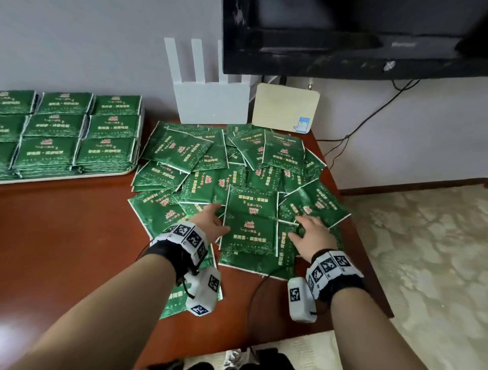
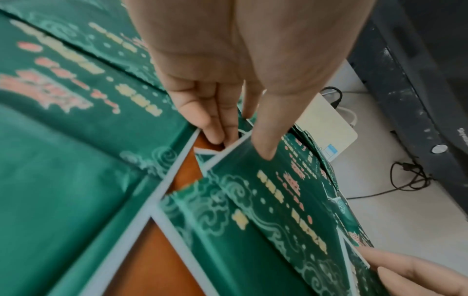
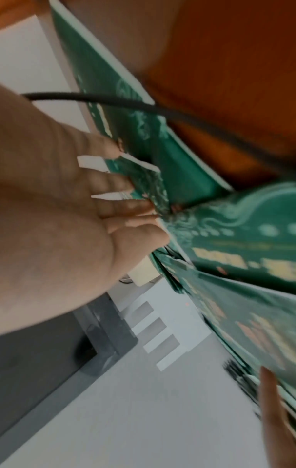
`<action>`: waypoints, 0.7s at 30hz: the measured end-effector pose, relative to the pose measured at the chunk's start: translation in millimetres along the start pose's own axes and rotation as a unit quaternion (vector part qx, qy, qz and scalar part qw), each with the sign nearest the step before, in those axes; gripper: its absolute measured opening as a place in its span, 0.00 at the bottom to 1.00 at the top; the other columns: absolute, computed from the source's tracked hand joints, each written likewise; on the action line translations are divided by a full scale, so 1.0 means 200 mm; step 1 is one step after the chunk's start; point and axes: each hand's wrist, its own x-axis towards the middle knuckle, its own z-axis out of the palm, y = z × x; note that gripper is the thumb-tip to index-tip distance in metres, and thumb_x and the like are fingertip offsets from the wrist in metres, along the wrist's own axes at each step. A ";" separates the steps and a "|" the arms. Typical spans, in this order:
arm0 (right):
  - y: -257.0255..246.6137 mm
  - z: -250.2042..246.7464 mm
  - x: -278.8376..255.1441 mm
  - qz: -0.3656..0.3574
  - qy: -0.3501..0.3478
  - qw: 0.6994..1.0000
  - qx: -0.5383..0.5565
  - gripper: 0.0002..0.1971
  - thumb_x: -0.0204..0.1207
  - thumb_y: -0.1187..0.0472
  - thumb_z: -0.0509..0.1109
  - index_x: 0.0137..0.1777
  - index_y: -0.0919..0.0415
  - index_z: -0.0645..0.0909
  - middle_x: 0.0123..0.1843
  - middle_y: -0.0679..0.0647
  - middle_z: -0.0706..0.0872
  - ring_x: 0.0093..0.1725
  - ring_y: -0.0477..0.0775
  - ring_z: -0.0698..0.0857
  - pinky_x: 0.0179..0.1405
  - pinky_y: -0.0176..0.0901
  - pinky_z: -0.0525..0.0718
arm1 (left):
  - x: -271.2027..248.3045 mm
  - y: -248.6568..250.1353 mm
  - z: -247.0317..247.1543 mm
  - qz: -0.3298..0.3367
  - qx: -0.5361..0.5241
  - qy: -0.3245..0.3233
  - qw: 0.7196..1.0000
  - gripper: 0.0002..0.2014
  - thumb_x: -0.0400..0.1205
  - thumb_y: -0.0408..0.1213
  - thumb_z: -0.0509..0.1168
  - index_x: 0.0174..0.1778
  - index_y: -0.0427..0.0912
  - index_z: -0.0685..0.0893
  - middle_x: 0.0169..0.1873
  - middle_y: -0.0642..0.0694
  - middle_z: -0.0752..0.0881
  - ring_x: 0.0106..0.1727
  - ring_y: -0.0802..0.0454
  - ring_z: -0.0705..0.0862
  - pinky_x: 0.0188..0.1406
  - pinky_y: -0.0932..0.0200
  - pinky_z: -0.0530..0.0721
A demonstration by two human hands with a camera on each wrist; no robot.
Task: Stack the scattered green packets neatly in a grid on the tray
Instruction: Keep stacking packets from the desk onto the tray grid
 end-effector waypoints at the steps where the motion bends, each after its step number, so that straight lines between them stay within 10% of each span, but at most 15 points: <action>1: 0.02 -0.02 0.00 -0.009 0.001 1.000 0.020 0.22 0.80 0.49 0.60 0.73 0.49 0.70 0.79 0.49 0.65 0.77 0.54 0.66 0.70 0.48 0.72 | 0.00 0.02 0.01 -0.010 -0.011 -0.001 1.000 0.35 0.78 0.41 0.68 0.79 0.50 0.58 0.60 0.47 0.82 0.54 0.52 0.82 0.47 0.62 0.82; 6: 0.11 -0.08 0.02 0.001 0.030 0.991 0.129 0.12 0.80 0.56 0.64 0.60 0.55 0.82 0.67 0.55 0.77 0.64 0.55 0.77 0.59 0.41 0.74 | -0.02 0.07 0.07 -0.041 -0.044 0.016 0.998 0.39 0.75 0.34 0.71 0.79 0.49 0.58 0.63 0.42 0.80 0.46 0.52 0.83 0.42 0.61 0.85; 14: 0.17 -0.05 0.06 0.174 0.058 0.969 0.163 0.44 0.68 0.47 0.76 0.79 0.54 0.57 0.78 0.62 0.57 0.77 0.64 0.59 0.72 0.56 0.67 | -0.02 0.12 0.14 -0.061 -0.030 0.058 0.996 0.41 0.72 0.32 0.73 0.78 0.48 0.59 0.68 0.42 0.75 0.64 0.45 0.79 0.64 0.48 0.81; 21: 0.17 -0.09 0.14 0.189 0.024 0.970 0.153 0.47 0.68 0.51 0.77 0.80 0.49 0.51 0.75 0.65 0.63 0.74 0.66 0.63 0.69 0.56 0.69 | -0.06 0.16 0.11 -0.074 -0.086 0.067 0.991 0.38 0.74 0.28 0.70 0.78 0.47 0.60 0.64 0.41 0.79 0.58 0.45 0.83 0.57 0.51 0.84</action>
